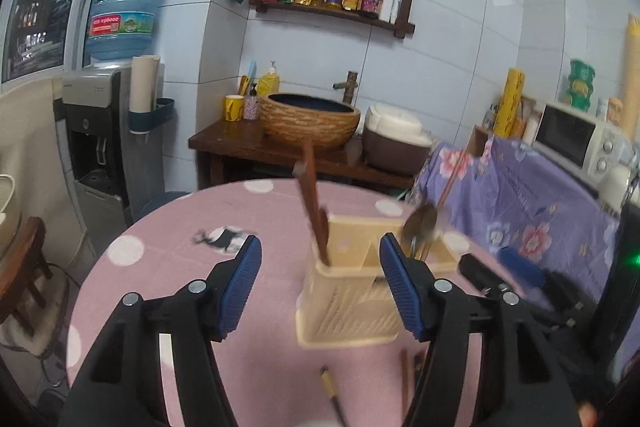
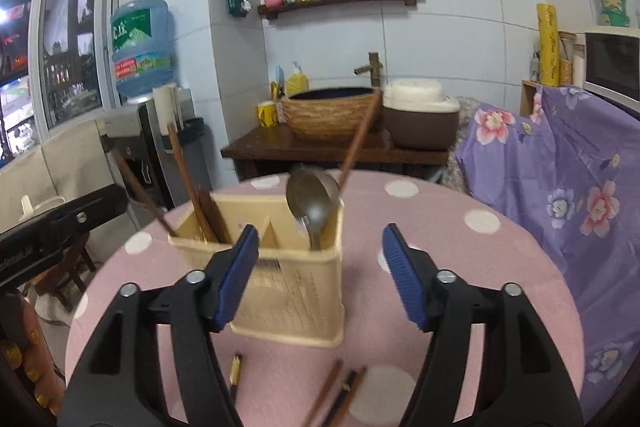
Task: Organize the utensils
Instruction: 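Move both tools back down over the remaining chopsticks on the table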
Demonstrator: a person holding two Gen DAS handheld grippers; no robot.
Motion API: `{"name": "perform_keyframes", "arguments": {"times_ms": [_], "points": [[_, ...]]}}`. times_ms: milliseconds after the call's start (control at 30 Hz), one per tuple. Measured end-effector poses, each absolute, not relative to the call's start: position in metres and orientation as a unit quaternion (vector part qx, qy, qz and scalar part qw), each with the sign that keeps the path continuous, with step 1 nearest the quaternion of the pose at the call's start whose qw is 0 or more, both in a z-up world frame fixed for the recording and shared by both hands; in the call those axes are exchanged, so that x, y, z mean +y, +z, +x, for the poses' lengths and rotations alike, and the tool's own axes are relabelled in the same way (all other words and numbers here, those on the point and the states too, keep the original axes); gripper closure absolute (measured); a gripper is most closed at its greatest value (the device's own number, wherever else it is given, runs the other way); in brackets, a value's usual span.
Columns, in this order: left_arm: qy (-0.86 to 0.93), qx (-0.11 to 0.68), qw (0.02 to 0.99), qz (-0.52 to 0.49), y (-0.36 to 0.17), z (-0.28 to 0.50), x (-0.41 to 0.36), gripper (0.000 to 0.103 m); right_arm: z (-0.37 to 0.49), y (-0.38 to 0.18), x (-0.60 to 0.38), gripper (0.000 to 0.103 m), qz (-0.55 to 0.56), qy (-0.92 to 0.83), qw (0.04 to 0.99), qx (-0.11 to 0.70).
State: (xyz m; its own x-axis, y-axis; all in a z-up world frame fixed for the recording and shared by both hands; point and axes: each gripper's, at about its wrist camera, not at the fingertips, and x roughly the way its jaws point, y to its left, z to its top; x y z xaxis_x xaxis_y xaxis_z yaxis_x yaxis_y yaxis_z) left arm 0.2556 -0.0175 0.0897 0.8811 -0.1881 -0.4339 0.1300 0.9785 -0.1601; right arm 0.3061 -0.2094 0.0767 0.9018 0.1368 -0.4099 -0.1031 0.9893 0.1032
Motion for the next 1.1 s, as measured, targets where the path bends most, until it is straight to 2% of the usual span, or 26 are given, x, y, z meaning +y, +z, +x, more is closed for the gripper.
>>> {"name": "perform_keyframes", "arguments": {"times_ms": [133, 333, 567, 700, 900, 1100], "points": [[-0.071, 0.274, 0.957, -0.066, 0.052, 0.231, -0.007, 0.034, 0.275, 0.050, -0.212, 0.021, 0.023, 0.045, 0.963, 0.266], [-0.061, 0.338, 0.935, -0.086, 0.001, 0.206, 0.003, 0.032, 0.240, -0.006, -0.204, 0.013, -0.012, 0.039, 0.937, 0.346], [-0.045, 0.358, 0.929, -0.086, -0.023, 0.182, 0.010, 0.028, 0.225, -0.057, -0.200, 0.013, -0.028, 0.021, 0.913, 0.405], [-0.042, 0.360, 0.928, -0.089, -0.028, 0.174, 0.013, 0.025, 0.220, -0.064, -0.197, 0.008, -0.031, 0.017, 0.908, 0.417], [-0.056, 0.366, 0.925, -0.085, -0.032, 0.171, 0.004, 0.024, 0.222, -0.065, -0.193, 0.008, -0.041, 0.013, 0.903, 0.427], [-0.070, 0.372, 0.923, -0.067, -0.036, 0.168, -0.005, 0.022, 0.208, -0.057, -0.242, 0.008, 0.005, -0.007, 0.896, 0.444]]}}
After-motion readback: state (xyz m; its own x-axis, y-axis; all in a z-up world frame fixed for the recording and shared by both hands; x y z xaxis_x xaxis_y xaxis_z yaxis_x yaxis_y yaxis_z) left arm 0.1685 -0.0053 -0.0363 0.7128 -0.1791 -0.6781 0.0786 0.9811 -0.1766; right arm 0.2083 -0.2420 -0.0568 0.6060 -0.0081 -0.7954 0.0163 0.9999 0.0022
